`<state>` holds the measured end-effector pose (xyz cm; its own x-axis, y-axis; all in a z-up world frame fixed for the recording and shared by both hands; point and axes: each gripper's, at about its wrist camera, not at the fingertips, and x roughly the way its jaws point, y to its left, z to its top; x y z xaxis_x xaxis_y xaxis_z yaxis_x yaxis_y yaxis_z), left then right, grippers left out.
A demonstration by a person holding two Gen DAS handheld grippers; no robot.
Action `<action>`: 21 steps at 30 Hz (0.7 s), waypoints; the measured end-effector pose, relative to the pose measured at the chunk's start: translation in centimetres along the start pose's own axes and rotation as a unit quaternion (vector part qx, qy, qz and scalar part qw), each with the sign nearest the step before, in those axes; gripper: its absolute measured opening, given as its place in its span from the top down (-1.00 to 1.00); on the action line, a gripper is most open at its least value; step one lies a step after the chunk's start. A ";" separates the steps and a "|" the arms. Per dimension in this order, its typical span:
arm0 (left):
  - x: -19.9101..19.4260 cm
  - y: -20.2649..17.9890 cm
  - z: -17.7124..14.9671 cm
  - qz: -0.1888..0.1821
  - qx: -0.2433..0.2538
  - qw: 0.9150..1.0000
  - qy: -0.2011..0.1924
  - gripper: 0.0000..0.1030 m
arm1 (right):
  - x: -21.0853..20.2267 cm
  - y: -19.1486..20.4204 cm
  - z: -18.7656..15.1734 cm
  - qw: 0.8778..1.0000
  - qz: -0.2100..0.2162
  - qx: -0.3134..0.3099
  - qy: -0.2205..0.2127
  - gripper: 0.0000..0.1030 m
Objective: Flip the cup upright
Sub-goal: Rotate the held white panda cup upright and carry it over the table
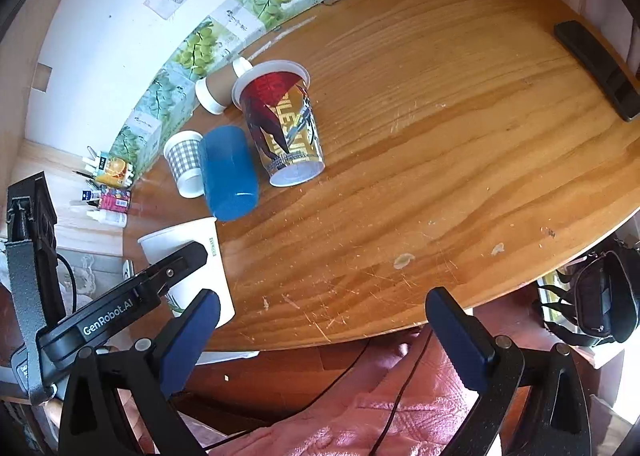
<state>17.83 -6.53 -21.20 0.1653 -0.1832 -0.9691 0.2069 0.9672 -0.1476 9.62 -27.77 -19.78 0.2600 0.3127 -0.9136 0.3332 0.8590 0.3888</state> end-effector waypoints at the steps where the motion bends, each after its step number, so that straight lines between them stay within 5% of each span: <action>1: 0.6 0.1 -0.2 -0.002 0.000 1.000 0.005 -0.34 | 0.2 0.0 -0.1 1.000 -0.004 -0.002 0.002 -1.00; 21: 5.0 0.2 0.3 -0.063 -0.030 0.997 0.046 -0.44 | 2.6 1.5 0.1 0.997 -0.036 -0.063 0.031 -1.00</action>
<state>18.97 -7.29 -26.03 0.0520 -0.2896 -0.9557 0.1629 0.9467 -0.2780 10.86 -25.72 -21.57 0.1824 0.2687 -0.9458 0.2311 0.9233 0.3069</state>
